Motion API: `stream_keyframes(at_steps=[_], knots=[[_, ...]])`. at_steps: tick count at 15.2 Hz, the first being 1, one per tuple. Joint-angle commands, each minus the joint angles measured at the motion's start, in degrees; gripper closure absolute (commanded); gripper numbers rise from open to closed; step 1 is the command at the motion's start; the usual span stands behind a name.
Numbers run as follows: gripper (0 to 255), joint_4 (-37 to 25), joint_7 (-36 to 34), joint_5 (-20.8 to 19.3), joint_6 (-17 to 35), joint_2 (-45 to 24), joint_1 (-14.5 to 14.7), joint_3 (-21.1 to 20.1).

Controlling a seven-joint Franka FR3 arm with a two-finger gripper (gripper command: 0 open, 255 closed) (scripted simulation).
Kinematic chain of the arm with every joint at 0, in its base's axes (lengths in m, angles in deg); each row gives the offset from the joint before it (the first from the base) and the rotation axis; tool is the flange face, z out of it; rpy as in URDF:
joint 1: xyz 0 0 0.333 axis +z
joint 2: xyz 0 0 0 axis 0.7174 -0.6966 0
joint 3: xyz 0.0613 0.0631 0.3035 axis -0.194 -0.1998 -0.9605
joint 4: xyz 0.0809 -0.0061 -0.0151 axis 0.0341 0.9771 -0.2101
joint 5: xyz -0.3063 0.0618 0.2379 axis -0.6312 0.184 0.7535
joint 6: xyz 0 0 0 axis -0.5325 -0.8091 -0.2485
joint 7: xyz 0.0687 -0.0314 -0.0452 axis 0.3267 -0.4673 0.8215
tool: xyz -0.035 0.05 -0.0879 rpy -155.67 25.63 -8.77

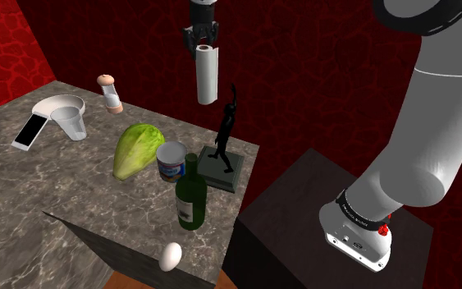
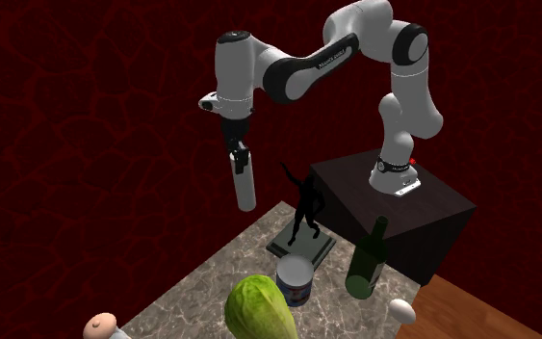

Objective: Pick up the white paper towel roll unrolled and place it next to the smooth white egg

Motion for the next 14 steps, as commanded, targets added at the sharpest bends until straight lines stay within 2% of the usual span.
stream_keyframes(at_steps=[1, 13, 14], knots=[[255, -1.2, 0.1, 0.0, -1.4, 0.2, 0.0, 0.0], [255, -11.4, 0.7, 0.1, -10.8, -0.6, 0.3, -0.1], [255, -8.1, -0.2, 0.2, -9.8, 1.7, 0.7, -0.4]])
